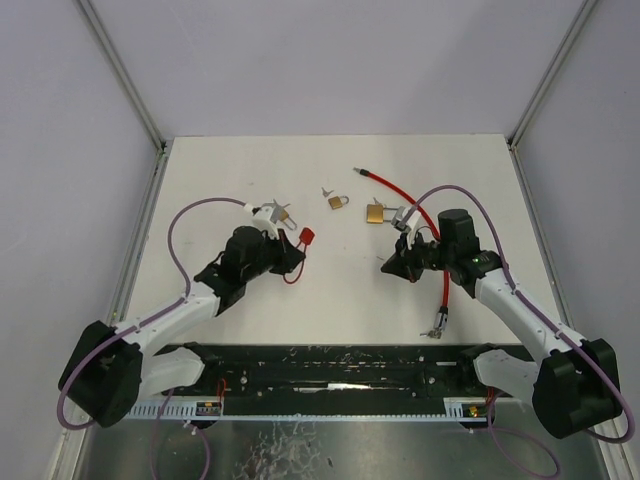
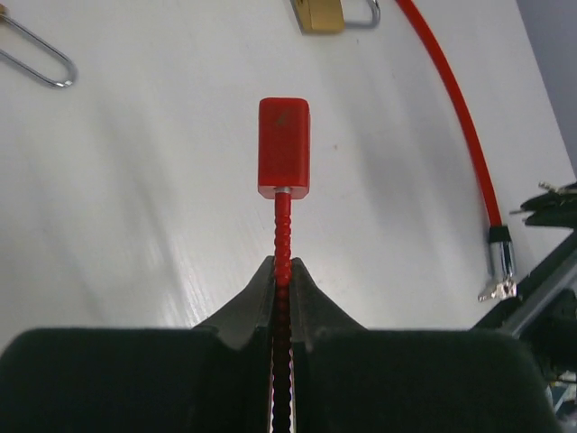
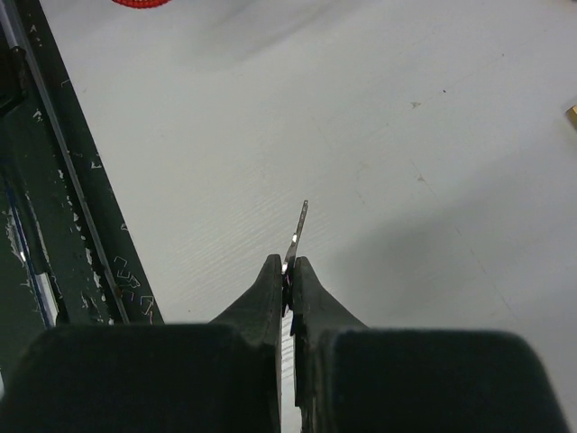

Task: Lock with the key
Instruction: Place the lock at the center of the board, then place the key at the center of the board.

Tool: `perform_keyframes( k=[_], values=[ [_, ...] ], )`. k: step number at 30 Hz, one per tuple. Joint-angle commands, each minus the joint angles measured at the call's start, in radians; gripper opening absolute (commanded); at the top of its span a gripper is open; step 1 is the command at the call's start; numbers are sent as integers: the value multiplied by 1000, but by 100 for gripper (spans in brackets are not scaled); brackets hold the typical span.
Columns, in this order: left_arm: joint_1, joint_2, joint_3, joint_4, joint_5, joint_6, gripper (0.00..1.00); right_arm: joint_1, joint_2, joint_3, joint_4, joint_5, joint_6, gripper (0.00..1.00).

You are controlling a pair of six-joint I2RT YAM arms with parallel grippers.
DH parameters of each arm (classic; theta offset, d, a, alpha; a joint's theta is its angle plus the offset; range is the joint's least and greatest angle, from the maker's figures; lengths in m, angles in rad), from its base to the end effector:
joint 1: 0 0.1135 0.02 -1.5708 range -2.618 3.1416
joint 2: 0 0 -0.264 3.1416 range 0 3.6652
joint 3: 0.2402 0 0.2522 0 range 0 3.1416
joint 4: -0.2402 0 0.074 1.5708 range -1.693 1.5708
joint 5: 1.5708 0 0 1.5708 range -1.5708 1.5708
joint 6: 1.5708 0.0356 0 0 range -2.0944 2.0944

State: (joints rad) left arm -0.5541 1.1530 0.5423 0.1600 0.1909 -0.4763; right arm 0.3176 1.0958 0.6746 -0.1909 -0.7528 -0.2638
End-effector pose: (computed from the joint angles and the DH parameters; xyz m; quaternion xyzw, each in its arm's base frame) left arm 0.2057 -0.1352 0.2160 0.0834 0.8408 -0.3308 0.4204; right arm 0.2101 0.0947 0.2454 -0.3989 0.7420 0.3376 0.4200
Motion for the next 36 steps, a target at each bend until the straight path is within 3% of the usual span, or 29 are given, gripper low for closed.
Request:
perform_keyframes(
  k=[1, 9, 17, 23, 29, 36],
  values=[
    [12, -101, -31, 38, -194, -81, 0, -8, -17, -2, 49, -26, 32, 1],
    [16, -234, -106, 20, -439, -201, 3, -13, -16, -8, 58, -32, 40, 1],
    [46, -222, -109, -60, -546, -323, 12, -12, 17, 20, 76, -64, 56, 1],
    [75, -198, -106, -123, -593, -450, 19, 17, 197, 139, 172, -163, 130, 0],
    [94, -185, -89, -301, -678, -648, 28, 187, 436, 344, 163, -139, 89, 0],
    [94, -276, -87, -379, -692, -669, 59, 359, 701, 536, 179, -46, 126, 0]
  ],
)
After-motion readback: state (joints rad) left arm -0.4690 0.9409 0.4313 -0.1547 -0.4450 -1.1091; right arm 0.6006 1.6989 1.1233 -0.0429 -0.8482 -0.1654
